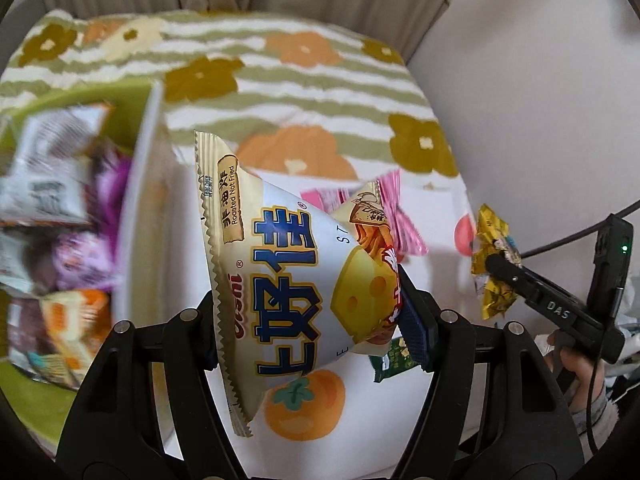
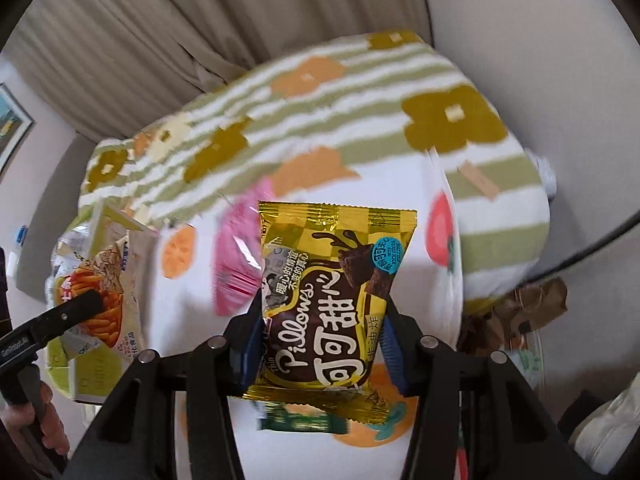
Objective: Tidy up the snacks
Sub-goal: 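Carry the Oishi cup snack into the box and open the left gripper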
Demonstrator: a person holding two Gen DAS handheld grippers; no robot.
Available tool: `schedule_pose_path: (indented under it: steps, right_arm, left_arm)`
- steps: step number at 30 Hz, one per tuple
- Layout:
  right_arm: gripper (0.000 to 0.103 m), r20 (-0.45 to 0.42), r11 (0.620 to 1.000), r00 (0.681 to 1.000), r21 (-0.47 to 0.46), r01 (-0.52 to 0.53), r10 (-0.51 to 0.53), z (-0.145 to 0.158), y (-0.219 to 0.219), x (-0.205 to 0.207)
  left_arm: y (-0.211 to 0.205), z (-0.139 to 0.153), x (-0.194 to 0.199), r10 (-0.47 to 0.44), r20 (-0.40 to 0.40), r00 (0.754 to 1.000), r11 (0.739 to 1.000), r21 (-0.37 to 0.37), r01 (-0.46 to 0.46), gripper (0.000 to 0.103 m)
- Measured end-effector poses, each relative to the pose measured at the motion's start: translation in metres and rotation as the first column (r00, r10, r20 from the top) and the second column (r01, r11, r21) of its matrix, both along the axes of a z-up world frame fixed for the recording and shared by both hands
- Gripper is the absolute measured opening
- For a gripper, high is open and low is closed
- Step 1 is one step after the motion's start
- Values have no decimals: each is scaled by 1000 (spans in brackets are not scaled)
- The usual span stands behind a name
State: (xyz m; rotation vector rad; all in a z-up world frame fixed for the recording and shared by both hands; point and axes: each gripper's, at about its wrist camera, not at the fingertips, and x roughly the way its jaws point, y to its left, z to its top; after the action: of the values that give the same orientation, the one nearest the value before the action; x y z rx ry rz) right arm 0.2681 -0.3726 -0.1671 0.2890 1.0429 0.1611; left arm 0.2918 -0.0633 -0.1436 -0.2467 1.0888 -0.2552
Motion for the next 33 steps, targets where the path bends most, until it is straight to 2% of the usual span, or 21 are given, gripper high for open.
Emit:
schedule_pose_path:
  steps: [6,13,20,27,30,32,33]
  right_arm:
    - [47,124,996,988,23,-90,86,54,52,-3]
    - [47,184,969,957,64,-239,224,82,147,-5]
    - [47,186,935,925,71,-348,330,84,233,-11]
    - [47,155,923,917,58,-380,368,74,295,-21]
    - [47,140,928,923,49,-369,359,69,310,-25]
    - [47,128,933,929,45,-356,348,66,318,-28]
    - [47,121,937,932,43,-348,340,63,323,-30]
  left_arm:
    - [59,42,-15,74,75,994,997,24,-76,65]
    - [143,62,-31,163,93,982,985,46,-168,65]
    - [213,51,-50,191,47,981,980,50,-193,65]
    - [254,17,-57,127,-32,991,992,24,-126,66]
    - [258,5,-55,62,-62,996,998,28,-61,82]
    - [263,0,-58,47,-54,997,996,76,-43,102]
    - [267,-1,-60,44,-46,998,995,91,-40,103]
